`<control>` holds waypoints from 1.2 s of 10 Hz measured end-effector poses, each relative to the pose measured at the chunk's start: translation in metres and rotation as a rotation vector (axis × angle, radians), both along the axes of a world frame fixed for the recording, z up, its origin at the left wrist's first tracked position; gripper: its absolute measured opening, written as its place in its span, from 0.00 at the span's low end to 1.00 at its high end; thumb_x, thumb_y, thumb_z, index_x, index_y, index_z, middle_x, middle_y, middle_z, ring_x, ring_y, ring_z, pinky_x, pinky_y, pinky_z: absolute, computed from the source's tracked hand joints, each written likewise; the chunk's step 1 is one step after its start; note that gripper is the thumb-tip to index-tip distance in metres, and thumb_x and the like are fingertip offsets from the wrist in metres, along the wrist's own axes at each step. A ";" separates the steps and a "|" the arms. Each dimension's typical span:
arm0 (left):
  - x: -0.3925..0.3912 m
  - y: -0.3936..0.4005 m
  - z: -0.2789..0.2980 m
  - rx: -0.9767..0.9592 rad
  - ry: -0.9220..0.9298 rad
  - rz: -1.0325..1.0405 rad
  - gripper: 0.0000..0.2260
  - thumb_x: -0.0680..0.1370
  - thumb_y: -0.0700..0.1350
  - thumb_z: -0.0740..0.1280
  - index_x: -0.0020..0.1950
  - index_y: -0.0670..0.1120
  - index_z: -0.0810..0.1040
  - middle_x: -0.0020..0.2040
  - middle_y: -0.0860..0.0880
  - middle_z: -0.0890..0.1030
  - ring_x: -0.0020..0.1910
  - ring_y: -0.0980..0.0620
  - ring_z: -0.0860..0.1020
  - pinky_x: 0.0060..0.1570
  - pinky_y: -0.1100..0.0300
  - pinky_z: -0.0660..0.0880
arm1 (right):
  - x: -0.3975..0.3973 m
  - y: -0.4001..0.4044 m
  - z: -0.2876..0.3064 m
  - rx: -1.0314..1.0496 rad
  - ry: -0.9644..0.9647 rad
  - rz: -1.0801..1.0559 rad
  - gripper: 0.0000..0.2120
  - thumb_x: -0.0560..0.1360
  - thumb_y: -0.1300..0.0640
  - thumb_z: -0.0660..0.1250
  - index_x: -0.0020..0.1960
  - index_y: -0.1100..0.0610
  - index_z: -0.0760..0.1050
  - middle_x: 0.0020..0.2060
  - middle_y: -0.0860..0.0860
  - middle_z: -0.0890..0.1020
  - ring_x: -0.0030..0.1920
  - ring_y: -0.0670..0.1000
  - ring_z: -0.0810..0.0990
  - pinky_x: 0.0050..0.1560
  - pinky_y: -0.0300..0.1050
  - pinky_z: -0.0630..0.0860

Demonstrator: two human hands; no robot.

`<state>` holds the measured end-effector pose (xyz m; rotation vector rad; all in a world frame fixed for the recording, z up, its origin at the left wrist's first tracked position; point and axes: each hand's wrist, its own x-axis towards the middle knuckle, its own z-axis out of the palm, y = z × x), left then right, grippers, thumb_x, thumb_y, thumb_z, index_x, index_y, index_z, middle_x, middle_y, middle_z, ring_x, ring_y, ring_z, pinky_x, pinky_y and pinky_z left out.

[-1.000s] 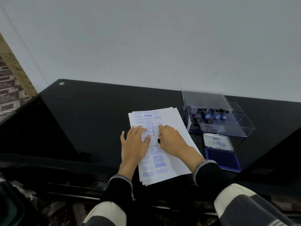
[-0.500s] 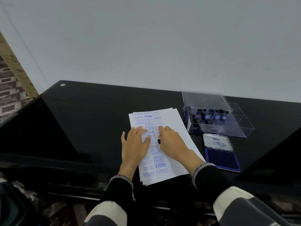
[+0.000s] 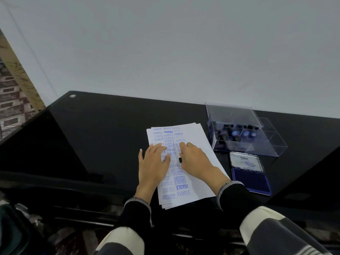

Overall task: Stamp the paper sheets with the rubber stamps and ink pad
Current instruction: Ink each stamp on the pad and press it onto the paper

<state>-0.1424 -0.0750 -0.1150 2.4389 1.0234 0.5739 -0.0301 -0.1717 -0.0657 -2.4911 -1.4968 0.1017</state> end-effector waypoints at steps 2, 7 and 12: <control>0.000 0.000 -0.001 0.013 0.006 -0.002 0.18 0.81 0.56 0.57 0.70 0.55 0.70 0.74 0.56 0.65 0.76 0.56 0.57 0.74 0.49 0.40 | 0.001 0.002 0.001 -0.009 0.011 0.009 0.04 0.78 0.60 0.59 0.48 0.55 0.63 0.41 0.52 0.70 0.38 0.53 0.70 0.31 0.41 0.61; -0.001 0.000 -0.001 0.018 0.002 -0.003 0.18 0.81 0.56 0.57 0.70 0.54 0.70 0.74 0.56 0.65 0.76 0.56 0.57 0.74 0.50 0.40 | -0.001 0.000 -0.004 0.040 0.003 -0.008 0.09 0.78 0.59 0.61 0.57 0.58 0.68 0.46 0.53 0.74 0.39 0.51 0.71 0.37 0.41 0.66; -0.001 -0.001 -0.001 0.023 -0.012 -0.003 0.18 0.81 0.55 0.57 0.69 0.54 0.70 0.74 0.56 0.66 0.75 0.56 0.57 0.74 0.50 0.40 | 0.003 0.002 -0.004 0.061 -0.018 0.013 0.08 0.78 0.59 0.60 0.56 0.59 0.68 0.43 0.53 0.72 0.38 0.52 0.69 0.31 0.40 0.59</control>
